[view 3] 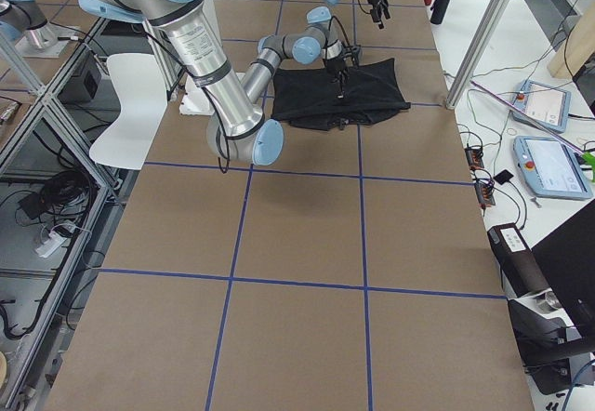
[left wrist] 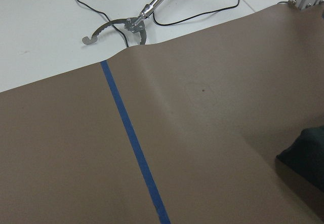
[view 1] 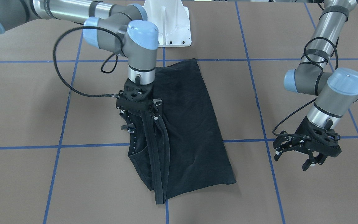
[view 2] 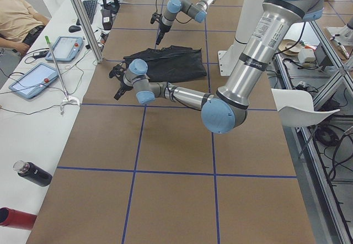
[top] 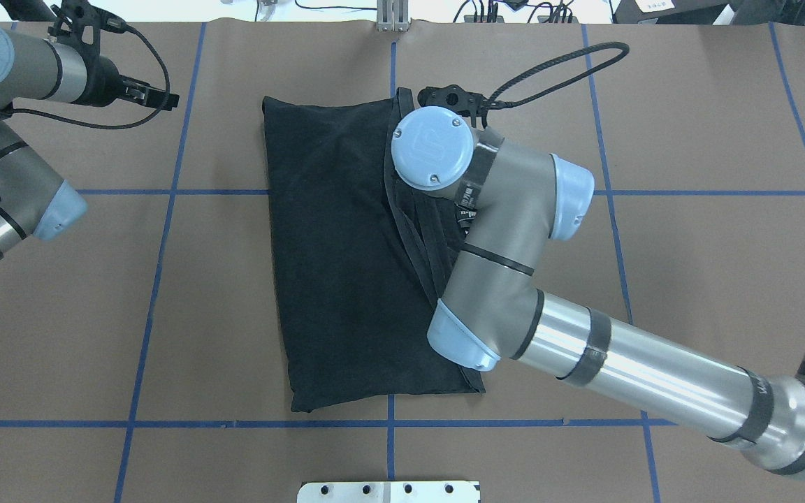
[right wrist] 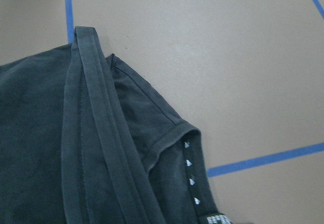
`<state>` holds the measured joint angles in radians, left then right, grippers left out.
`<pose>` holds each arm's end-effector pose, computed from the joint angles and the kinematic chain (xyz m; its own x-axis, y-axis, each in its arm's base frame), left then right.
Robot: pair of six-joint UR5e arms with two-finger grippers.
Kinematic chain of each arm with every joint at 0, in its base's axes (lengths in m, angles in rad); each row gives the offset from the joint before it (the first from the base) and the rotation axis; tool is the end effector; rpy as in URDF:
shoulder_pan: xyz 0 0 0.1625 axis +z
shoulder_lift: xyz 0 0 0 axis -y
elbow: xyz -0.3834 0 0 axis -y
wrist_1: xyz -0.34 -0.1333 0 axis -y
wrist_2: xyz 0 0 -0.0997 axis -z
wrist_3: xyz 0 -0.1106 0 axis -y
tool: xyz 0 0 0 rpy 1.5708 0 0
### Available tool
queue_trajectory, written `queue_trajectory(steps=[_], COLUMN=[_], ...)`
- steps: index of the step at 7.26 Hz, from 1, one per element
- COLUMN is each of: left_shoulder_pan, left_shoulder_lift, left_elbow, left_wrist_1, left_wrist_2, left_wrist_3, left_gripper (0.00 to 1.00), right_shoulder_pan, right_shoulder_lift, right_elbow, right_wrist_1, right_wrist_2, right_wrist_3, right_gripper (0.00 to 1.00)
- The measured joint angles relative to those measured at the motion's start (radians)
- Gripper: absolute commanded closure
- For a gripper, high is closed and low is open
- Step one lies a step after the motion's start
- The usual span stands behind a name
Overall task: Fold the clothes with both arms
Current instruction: 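Press the right gripper across the shirt near the collar, smoothing it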
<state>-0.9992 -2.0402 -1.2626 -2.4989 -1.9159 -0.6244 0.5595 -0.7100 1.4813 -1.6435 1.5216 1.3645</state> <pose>0.2696 -0.5964 0.4097 0.6570 0.3899 -0.6452 0.1646 0.7610 0.6275 -0.5043 -0.4795 0.1959 0.7493 0.2279 0.6218 -0.4122 0.8954 0.1686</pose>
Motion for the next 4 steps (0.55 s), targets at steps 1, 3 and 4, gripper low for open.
queue_trajectory(steps=[1,3,4], left_shoulder_pan=[0.000,0.001,0.001], left_shoulder_lift=[0.000,0.000,0.000], left_elbow=[0.000,-0.001,0.000], left_wrist_1=[0.000,-0.003,-0.008], left_wrist_2=[0.000,0.000,0.000], left_wrist_3=[-0.008,-0.033,-0.039], left_gripper=[0.00,0.00,0.00], right_shoulder_pan=[0.004,-0.008,-0.028], right_shoulder_lift=[0.065,0.149,0.163], right_elbow=[-0.115,-0.289,-0.318], right_wrist_1=[0.037,0.122,0.135], right_wrist_2=[0.000,0.001,0.001], right_wrist_3=[-0.001,-0.002,-0.004], right_gripper=[0.25,0.42,0.45])
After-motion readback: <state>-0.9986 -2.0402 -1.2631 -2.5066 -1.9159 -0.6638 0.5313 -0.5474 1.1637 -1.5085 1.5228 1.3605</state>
